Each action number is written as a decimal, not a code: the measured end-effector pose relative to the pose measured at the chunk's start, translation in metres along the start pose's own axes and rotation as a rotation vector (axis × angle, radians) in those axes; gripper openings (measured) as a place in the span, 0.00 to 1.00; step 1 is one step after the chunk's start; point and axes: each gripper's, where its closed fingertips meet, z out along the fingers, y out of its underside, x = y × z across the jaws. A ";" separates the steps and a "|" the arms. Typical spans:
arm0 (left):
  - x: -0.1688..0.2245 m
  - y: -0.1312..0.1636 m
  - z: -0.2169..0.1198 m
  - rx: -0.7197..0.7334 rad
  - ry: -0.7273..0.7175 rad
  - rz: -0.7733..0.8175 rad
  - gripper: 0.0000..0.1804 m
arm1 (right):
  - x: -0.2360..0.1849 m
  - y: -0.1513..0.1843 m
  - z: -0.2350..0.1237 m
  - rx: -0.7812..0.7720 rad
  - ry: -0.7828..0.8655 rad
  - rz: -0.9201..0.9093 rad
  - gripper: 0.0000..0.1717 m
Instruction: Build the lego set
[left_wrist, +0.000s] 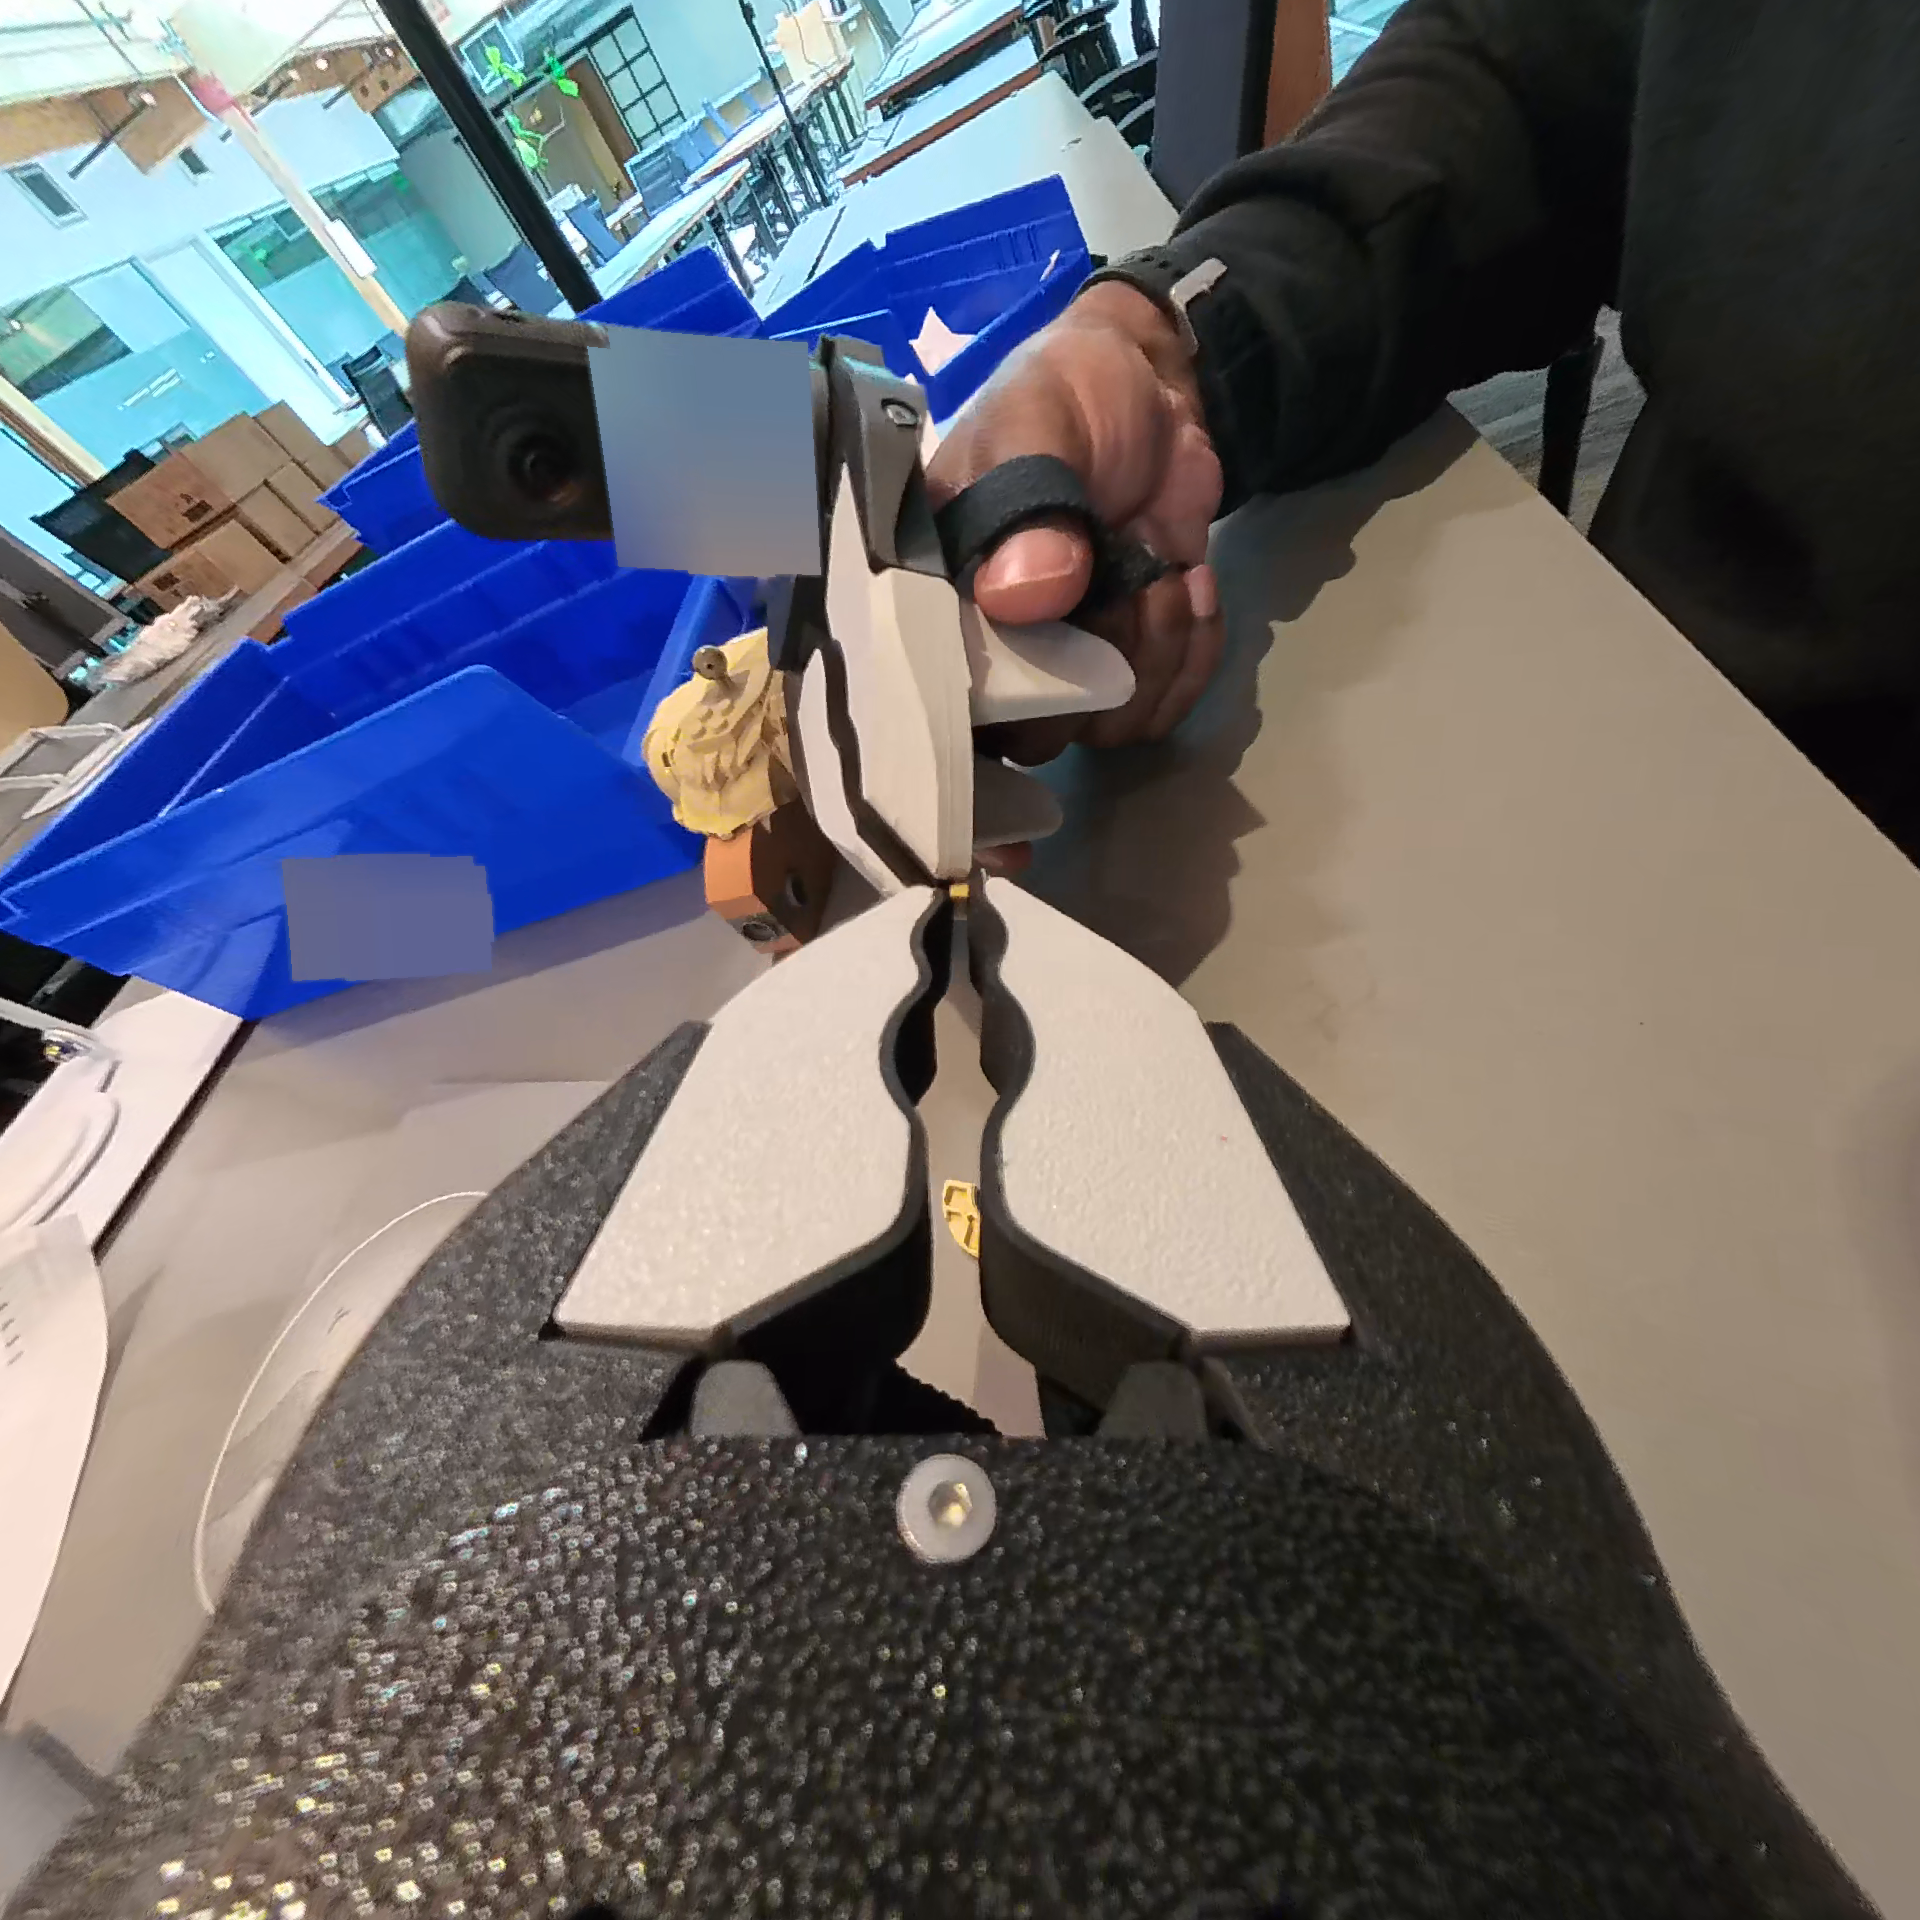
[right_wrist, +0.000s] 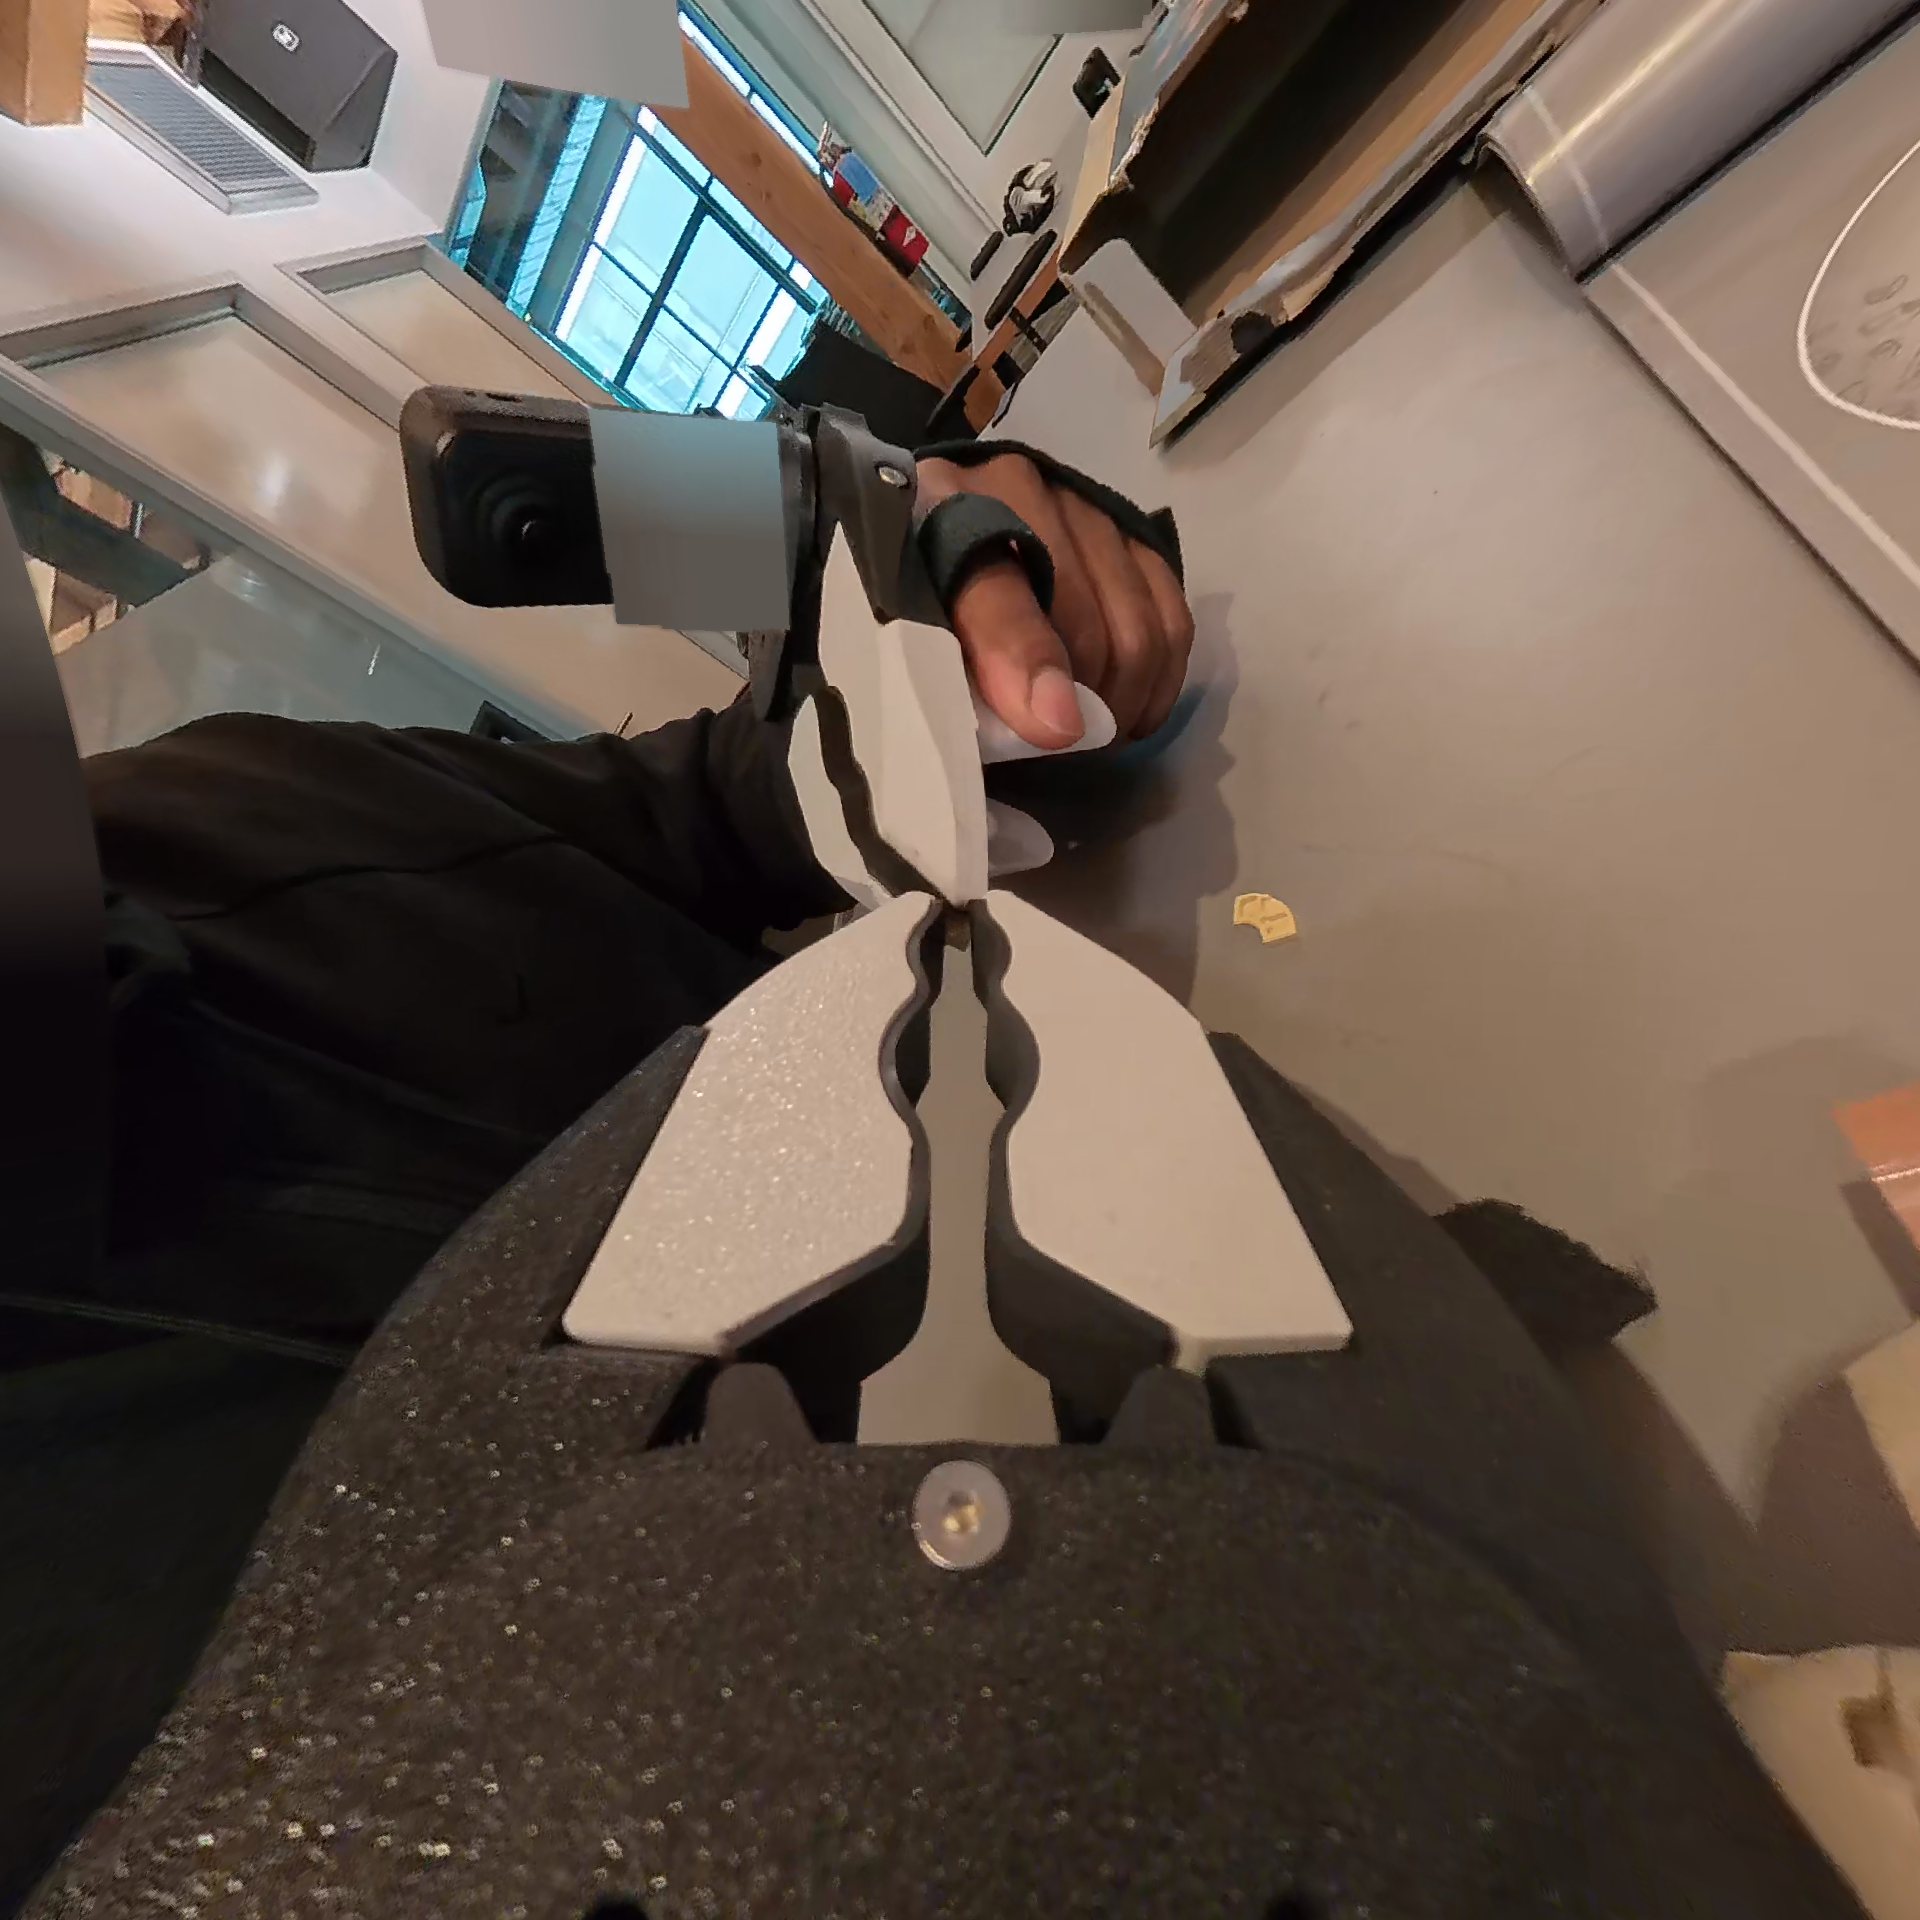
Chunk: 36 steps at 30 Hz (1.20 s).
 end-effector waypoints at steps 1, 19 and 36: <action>-0.001 0.001 0.000 -0.002 0.002 -0.011 0.01 | 0.000 0.000 0.000 0.002 0.004 -0.002 0.03; -0.018 0.004 -0.010 0.047 0.072 -0.402 0.01 | 0.009 -0.005 -0.001 -0.023 0.255 -0.321 0.07; -0.023 0.021 -0.010 -0.045 0.060 -0.504 0.01 | 0.021 0.013 0.007 -0.143 0.347 -0.449 0.06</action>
